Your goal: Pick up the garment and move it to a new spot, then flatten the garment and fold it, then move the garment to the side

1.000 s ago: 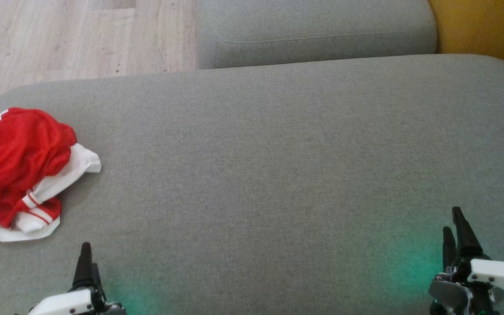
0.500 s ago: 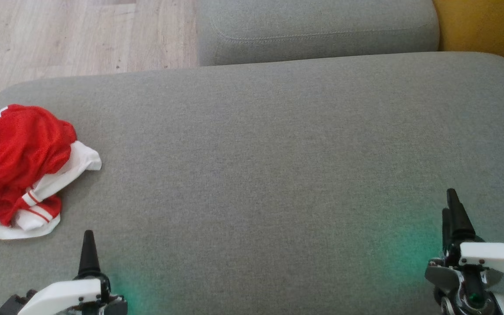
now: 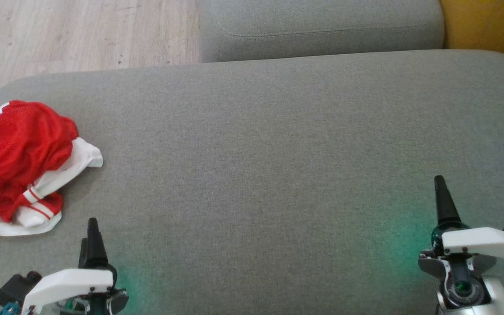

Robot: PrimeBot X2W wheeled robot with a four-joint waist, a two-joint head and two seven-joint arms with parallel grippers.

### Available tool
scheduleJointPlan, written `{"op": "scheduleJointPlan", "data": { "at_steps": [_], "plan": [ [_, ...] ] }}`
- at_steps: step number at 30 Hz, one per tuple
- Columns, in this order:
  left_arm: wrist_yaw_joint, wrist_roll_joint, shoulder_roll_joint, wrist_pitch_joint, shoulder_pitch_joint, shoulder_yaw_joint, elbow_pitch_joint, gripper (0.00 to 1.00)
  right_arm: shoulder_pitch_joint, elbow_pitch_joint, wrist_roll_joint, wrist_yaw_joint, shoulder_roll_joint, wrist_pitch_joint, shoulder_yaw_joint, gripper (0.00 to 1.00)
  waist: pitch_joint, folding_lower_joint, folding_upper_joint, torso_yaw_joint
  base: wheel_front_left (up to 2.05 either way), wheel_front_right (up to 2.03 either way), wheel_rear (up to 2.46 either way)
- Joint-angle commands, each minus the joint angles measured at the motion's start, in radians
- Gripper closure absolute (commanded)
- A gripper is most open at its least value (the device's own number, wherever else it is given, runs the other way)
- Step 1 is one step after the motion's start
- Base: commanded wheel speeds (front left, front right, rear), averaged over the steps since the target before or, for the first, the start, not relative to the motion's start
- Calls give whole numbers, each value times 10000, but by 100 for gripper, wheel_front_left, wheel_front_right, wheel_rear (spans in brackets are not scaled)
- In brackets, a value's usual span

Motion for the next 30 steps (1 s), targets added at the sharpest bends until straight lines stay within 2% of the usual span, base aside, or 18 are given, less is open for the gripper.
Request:
{"op": "scheduleJointPlan", "data": {
  "at_steps": [1, 18, 30],
  "plan": [
    [46, 429, 182, -130, -563, 23, -208, 0, -645, -239, -368, 18, -220, -138, 162, 0, 6, 0, 0, 4, 0, 0, 0],
    [236, 3249, 262, -630, -873, -545, 93, 0, -1082, 325, -2971, 23, -144, -640, 669, 0, 126, 0, 0, 102, 0, 0, 0],
    [325, 4590, 358, -952, -1154, -771, 308, 0, -1384, 549, -4428, 26, -113, -963, 766, 0, 144, 0, 0, 91, 0, 0, 0]
  ]
}}
